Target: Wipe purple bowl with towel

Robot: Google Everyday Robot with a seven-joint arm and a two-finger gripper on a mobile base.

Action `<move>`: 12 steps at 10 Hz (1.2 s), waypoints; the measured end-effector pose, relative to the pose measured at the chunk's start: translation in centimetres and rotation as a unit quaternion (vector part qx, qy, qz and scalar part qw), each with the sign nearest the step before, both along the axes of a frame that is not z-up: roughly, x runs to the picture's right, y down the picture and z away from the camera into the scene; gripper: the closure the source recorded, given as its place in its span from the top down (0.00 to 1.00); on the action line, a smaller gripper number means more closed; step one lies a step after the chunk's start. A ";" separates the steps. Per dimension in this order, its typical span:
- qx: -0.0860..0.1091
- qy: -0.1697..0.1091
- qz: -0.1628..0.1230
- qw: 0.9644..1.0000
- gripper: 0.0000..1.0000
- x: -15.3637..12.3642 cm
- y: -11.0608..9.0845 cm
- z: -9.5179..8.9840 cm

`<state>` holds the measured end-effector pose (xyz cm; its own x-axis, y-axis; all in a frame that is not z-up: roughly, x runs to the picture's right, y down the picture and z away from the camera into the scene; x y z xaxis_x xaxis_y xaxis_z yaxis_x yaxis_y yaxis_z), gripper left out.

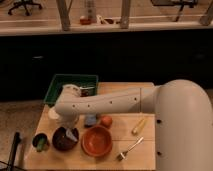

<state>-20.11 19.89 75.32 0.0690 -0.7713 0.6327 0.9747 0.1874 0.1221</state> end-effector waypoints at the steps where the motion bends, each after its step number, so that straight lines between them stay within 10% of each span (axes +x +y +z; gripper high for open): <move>1: -0.002 -0.007 -0.009 1.000 0.00 -0.8 0.0 0.1; 12: -0.057 -0.081 -0.101 0.990 0.00 -6.0 6.8 -2.3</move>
<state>-26.09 26.74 73.03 -0.1900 -0.6820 0.7063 0.9628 0.0114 0.2701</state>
